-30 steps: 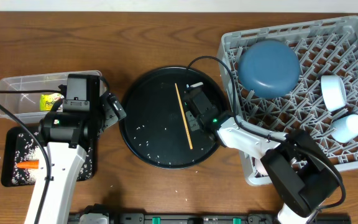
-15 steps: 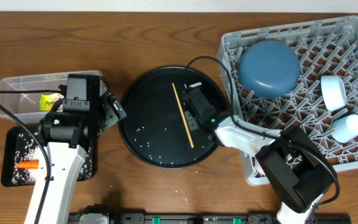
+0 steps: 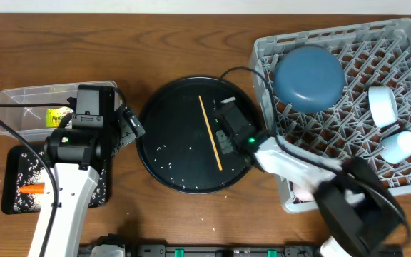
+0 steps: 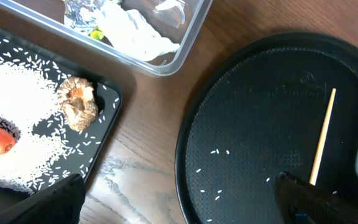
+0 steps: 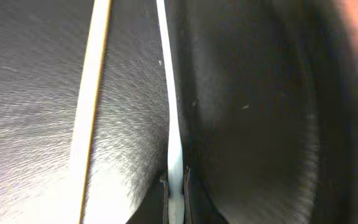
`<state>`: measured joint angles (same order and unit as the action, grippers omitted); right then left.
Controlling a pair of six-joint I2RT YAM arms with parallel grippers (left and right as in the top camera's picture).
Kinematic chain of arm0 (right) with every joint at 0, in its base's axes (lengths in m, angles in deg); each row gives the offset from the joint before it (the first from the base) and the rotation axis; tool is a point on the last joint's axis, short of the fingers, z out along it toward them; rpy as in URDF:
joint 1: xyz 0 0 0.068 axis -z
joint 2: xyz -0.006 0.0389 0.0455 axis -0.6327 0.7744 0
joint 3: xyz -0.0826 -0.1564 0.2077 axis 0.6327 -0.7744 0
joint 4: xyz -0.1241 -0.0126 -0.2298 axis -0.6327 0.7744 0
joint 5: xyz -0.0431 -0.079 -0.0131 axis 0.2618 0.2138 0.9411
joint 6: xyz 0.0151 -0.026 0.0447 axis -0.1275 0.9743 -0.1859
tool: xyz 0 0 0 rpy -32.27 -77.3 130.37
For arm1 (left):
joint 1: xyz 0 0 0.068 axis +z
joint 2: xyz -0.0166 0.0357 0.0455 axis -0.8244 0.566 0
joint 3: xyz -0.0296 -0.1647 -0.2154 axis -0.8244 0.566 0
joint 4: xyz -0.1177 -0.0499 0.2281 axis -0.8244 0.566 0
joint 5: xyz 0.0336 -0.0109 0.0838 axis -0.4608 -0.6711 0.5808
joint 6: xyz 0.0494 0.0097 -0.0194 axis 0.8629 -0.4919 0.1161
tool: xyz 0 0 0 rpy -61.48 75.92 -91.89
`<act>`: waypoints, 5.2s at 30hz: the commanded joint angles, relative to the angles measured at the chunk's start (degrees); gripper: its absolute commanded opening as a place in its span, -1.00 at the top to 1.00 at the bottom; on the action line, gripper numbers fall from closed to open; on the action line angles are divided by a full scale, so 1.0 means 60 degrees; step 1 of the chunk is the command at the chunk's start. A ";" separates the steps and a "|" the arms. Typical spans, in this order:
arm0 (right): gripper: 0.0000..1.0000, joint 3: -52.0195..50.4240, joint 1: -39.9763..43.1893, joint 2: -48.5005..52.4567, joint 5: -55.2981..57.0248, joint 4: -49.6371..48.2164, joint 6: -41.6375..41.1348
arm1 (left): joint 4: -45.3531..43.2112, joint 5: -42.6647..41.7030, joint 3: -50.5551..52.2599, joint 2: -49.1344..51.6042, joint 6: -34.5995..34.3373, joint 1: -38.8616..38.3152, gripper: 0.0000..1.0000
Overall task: Sort waste into correct bins and load items into the dishwasher rack
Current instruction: 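Lift the white knife and carry it right over the rack, then lower the knife upright into the rack and open the right gripper, then move the right gripper back left over the wooden chopstick, then lower the right gripper and close it on the wooden chopstick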
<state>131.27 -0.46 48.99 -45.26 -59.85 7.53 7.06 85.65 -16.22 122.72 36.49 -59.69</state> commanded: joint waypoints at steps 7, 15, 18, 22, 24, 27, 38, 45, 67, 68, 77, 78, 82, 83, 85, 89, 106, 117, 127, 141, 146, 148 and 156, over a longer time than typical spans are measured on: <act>0.98 0.0026 0.0262 -0.3435 0.0004 0.2466 0.0022 | 0.0051 0.0149 -0.0157 -0.0033 0.0022 0.0047 -0.96; 0.98 0.0026 0.1377 -0.4688 0.0714 0.4889 -0.0313 | 0.0051 0.0149 -0.0157 -0.0033 0.0022 0.0047 -0.96; 0.98 0.0015 0.2004 -0.4688 0.0652 0.5486 -0.0284 | 0.0051 0.0149 -0.0157 -0.0033 0.0022 0.0047 -0.96; 0.98 0.0007 0.2743 -0.4688 0.0561 0.5796 -0.0175 | 0.0051 0.0149 -0.0157 -0.0033 0.0022 0.0047 -0.96; 0.98 0.0007 0.3060 -0.4688 0.0557 0.5825 -0.0058 | 0.0051 0.0149 -0.0157 -0.0033 0.0022 0.0047 -0.96; 0.98 0.0007 0.3439 -0.4688 0.0546 0.6011 0.0062 | 0.0051 0.0153 -0.0157 -0.0033 0.0022 0.0047 -0.96; 0.98 0.0000 0.5355 -0.4688 0.0616 0.6776 0.1566 | 0.0051 0.0149 -0.0157 -0.0033 0.0022 0.0047 -0.96; 0.98 -0.0007 0.6390 -0.4499 0.0641 0.6685 0.2637 | 0.0051 0.0149 -0.0157 -0.0033 0.0022 0.0047 -0.96; 0.60 -0.0011 0.6747 -0.1945 0.0350 0.5887 0.2758 | 0.0051 0.0149 -0.0157 -0.0033 0.0022 0.0047 -0.96; 0.44 0.0000 0.6750 -0.1971 0.0350 0.5894 0.2758 | 0.0051 0.0149 -0.0157 -0.0033 0.0022 0.0047 -0.96; -0.04 0.0219 0.6747 -0.2408 0.0171 0.6062 0.2754 | 0.0051 0.0149 -0.0157 -0.0033 0.0022 0.0047 -0.96; -0.04 0.0324 0.6747 -0.2517 0.0127 0.6156 0.2754 | 0.0051 0.0149 -0.0157 -0.0033 0.0022 0.0047 -0.95; -0.09 0.0885 0.6747 -0.3038 0.0098 0.6703 0.2754 | 0.0051 0.0149 -0.0157 -0.0033 0.0022 0.0047 -0.96; -0.10 0.0998 0.6747 -0.3151 0.0098 0.6827 0.2754 | 0.0051 0.0149 -0.0157 -0.0033 0.0022 0.0047 -0.95; -0.13 0.1282 0.6747 -0.3461 0.0095 0.7107 0.2754 | 0.0051 0.0149 -0.0157 -0.0033 0.0022 0.0047 -0.96; -0.17 0.1643 0.6732 -0.4131 -0.0382 0.7402 0.2747 | 0.0051 0.0149 -0.0157 -0.0033 0.0022 0.0047 -0.96; -0.47 0.1260 0.5304 -0.4747 -0.7803 0.6615 0.1169 | 0.0051 0.0149 -0.0157 -0.0033 0.0022 0.0047 -0.95; -0.99 -0.0226 0.1938 -0.4288 -0.6849 0.2871 -0.1362 | 0.0051 0.0153 -0.0157 -0.0033 0.0022 0.0047 -0.96; -0.41 -0.0237 -0.0208 -0.2444 -0.4339 0.1537 -0.2302 | 0.0051 0.0153 -0.0157 -0.0033 0.0022 0.0047 -0.95; -0.01 0.0878 -0.0386 -0.1796 -0.3024 0.2528 -0.2364 | 0.0051 0.0149 -0.0157 -0.0033 0.0022 0.0047 -0.96; -0.02 0.2586 -0.0386 -0.1402 -0.2608 0.4411 -0.2361 | 0.0051 0.0149 -0.0157 -0.0033 0.0022 0.0047 -0.96; -0.03 0.3279 -0.0386 -0.1104 -0.2616 0.4962 -0.2361 | 0.0051 0.0149 -0.0157 -0.0033 0.0022 0.0047 -0.96; 0.01 0.4717 -0.0484 0.0528 -0.2896 0.5781 -0.2361 | 0.0051 0.0153 -0.0157 -0.0033 0.0022 0.0047 -0.96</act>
<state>158.08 -2.27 48.26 -62.61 -25.78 -6.20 7.06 85.65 -16.22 122.72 36.49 -59.69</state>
